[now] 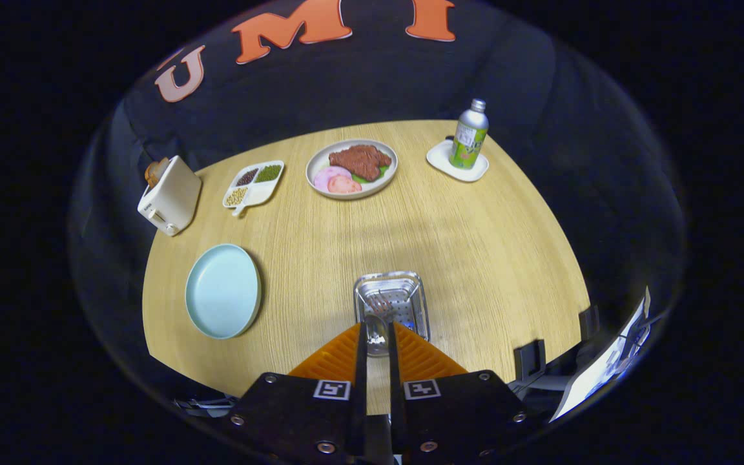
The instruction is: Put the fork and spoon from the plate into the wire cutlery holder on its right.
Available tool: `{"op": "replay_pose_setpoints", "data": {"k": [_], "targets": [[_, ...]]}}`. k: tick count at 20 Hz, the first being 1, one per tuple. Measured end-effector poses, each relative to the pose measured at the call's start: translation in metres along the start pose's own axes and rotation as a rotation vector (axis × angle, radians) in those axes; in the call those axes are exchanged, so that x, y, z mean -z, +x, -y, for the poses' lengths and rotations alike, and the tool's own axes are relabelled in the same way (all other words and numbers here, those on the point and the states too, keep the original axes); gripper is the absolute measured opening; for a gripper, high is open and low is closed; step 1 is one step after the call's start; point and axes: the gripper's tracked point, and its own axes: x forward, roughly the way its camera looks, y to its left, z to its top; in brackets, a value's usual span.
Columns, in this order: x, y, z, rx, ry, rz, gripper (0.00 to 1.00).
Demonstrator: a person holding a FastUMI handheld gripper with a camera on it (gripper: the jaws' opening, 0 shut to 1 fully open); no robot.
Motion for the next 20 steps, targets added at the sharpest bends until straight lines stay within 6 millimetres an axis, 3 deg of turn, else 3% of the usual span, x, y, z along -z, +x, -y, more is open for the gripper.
{"op": "replay_pose_setpoints", "data": {"k": [3, 6, 9, 10, 14, 16, 20], "targets": [[-0.055, -0.021, -0.012, -0.04, -0.016, 0.217, 0.29], [-0.103, -0.057, -0.022, -0.087, -0.001, 0.445, 0.31], [-0.147, -0.101, -0.022, -0.075, -0.023, 0.661, 0.57], [-0.16, -0.119, -0.026, -0.078, -0.025, 0.727, 0.61], [-0.197, -0.18, -0.04, -0.108, -0.027, 0.923, 0.68], [-0.205, -0.208, -0.047, -0.104, -0.045, 0.992, 0.72], [-0.219, -0.235, -0.066, -0.098, -0.089, 1.059, 0.8]]}}
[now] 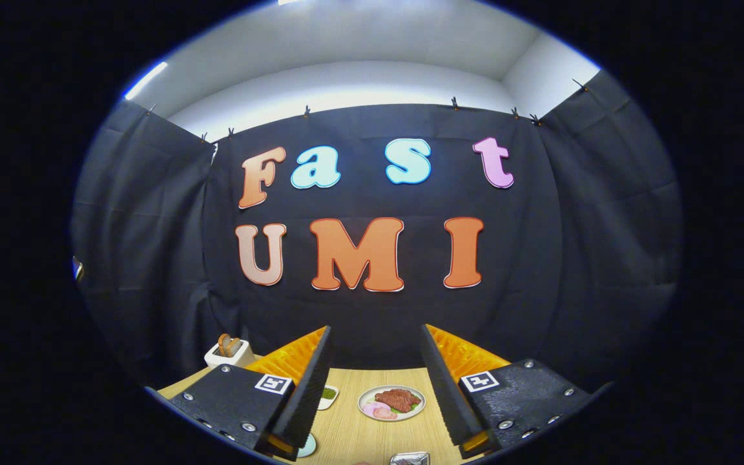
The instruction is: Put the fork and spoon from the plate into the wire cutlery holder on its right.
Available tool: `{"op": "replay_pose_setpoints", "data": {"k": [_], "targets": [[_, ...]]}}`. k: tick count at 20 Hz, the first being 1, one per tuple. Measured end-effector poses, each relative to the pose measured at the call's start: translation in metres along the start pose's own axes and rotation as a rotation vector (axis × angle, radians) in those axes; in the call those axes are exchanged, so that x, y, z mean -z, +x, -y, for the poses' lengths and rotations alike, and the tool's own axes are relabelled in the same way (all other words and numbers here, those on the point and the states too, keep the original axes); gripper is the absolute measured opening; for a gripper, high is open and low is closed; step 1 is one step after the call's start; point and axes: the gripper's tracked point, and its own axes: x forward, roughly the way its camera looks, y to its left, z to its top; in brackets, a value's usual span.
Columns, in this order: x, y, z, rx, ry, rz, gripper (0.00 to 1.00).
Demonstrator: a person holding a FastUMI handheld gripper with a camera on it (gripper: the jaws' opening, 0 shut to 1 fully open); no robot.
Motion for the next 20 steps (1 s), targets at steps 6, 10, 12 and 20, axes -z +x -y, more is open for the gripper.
{"op": "replay_pose_setpoints", "data": {"k": [6, 10, 12, 20], "targets": [[-0.026, -0.001, -0.023, -0.027, -0.026, 0.071, 0.87], [-0.027, -0.001, -0.027, -0.029, -0.02, 0.081, 0.88], [-0.025, 0.0, -0.029, -0.029, -0.022, 0.081, 0.88], [-0.017, 0.001, -0.048, -0.047, -0.047, 0.065, 0.88]]}}
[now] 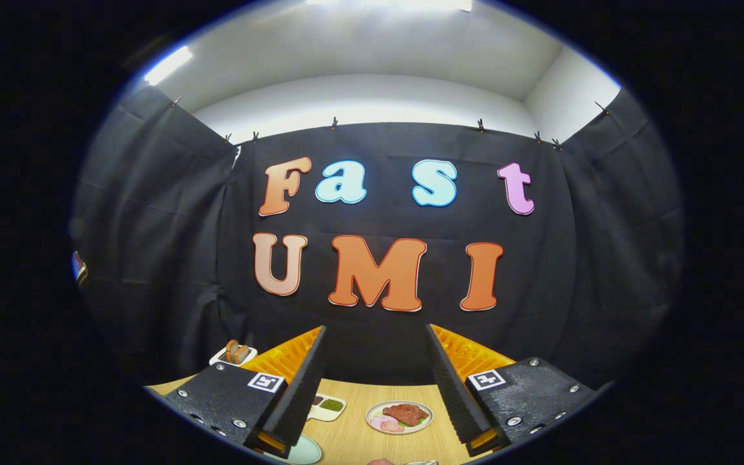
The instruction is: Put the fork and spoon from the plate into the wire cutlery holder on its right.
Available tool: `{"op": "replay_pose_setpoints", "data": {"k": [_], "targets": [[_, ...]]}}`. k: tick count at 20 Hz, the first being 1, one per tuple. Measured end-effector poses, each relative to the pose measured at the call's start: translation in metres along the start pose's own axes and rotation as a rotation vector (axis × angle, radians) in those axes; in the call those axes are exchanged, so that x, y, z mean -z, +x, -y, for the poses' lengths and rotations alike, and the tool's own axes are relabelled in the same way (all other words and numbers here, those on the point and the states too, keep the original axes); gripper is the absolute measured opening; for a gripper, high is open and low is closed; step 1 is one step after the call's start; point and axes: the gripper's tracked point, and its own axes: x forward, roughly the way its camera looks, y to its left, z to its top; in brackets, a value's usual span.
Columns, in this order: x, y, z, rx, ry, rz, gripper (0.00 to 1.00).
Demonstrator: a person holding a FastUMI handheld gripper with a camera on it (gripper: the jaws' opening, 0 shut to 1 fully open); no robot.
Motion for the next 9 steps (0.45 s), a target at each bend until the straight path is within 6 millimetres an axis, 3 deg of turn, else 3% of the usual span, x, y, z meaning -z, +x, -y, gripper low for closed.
{"op": "replay_pose_setpoints", "data": {"k": [9], "targets": [[0.002, -0.006, -0.025, 0.01, -0.005, 0.01, 0.88]]}}
